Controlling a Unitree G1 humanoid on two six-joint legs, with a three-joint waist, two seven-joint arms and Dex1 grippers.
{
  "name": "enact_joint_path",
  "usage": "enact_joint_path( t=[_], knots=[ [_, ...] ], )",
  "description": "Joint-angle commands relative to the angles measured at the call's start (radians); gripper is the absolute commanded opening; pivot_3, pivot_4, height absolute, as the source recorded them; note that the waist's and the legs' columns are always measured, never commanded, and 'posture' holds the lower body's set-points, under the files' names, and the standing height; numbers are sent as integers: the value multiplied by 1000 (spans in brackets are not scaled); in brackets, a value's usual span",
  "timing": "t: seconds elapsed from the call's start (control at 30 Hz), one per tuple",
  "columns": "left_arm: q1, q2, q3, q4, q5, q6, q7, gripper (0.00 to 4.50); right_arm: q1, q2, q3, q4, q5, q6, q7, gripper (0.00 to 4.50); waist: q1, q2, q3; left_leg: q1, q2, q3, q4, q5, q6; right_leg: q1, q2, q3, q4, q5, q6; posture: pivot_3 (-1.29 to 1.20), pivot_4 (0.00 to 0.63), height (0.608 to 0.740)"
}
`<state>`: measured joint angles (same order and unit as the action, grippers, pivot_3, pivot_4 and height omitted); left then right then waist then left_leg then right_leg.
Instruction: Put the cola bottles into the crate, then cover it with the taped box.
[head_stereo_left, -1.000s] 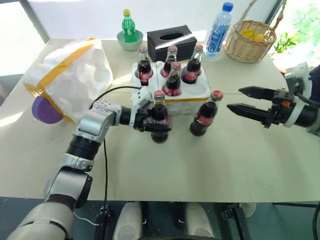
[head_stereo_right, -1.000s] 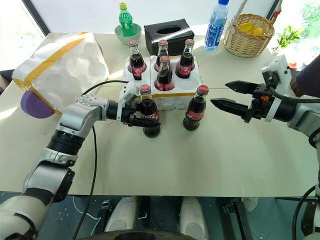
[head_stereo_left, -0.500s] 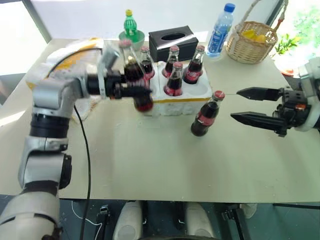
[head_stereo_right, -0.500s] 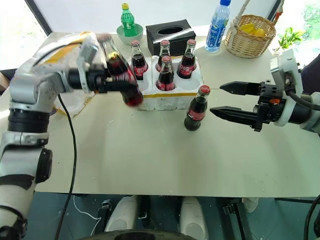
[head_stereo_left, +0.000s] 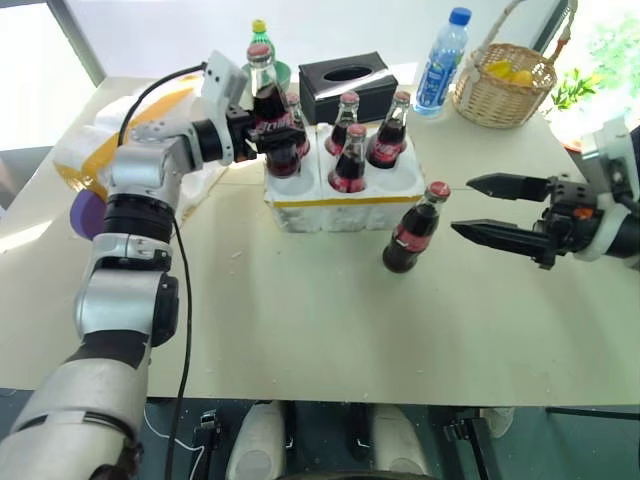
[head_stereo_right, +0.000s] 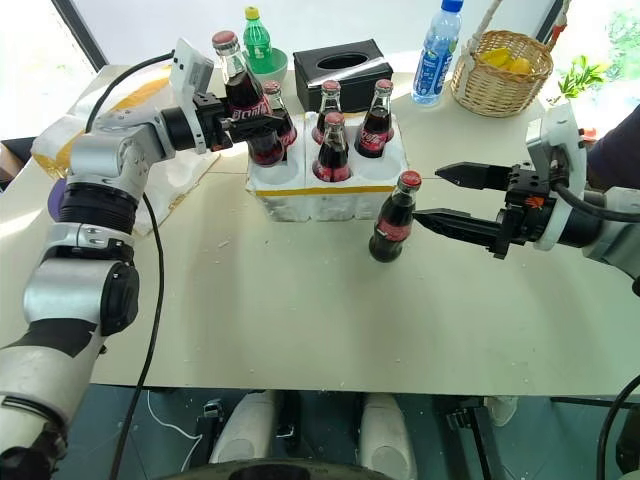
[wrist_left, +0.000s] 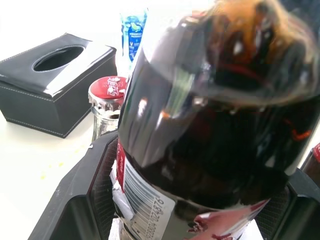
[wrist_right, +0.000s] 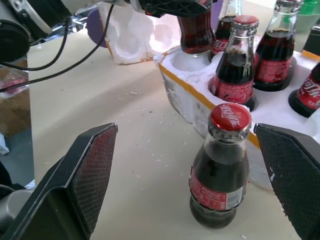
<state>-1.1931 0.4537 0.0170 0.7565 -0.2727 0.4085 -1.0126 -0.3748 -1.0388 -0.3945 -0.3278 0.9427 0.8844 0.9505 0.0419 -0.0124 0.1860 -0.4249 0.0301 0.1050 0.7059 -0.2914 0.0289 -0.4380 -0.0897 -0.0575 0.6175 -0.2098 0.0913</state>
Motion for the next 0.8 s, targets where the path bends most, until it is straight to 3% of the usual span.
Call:
enact_joint_path(
  t=[0.03, 0.43, 0.53, 0.8],
  knots=[
    [-29, -19, -4, -3, -5, 13, -34, 2862, 1, 5, -29, -11, -4, -17, -16, 4500, 0, 0, 0, 0, 0, 0, 1, 0, 0, 0, 0, 0, 0, 0, 0, 0, 150, 740],
    [23, 5, -87, -22, 83, -1, -96, 2862, 15, 15, -30, -9, -11, -25, -42, 4500, -5, 0, 0, -2, 0, 0, 3, -1, 2, -1, 0, 0, 0, 1, 1, 0, 150, 740],
    [47, -11, -128, 20, 132, -62, -89, 4255, 14, 14, -7, -6, -37, -45, -36, 4500, -5, 0, 0, -2, 0, 0, 3, -1, 2, -1, 0, 0, 0, 1, 1, 0, 150, 740],
    [47, -24, -67, 59, 111, -90, -62, 4388, 6, 53, 22, 25, -124, -81, -122, 4500, -5, 0, 0, -2, 1, -1, 7, -4, 6, 0, 0, 0, 2, 1, 1, 0, 150, 740]
  ],
)
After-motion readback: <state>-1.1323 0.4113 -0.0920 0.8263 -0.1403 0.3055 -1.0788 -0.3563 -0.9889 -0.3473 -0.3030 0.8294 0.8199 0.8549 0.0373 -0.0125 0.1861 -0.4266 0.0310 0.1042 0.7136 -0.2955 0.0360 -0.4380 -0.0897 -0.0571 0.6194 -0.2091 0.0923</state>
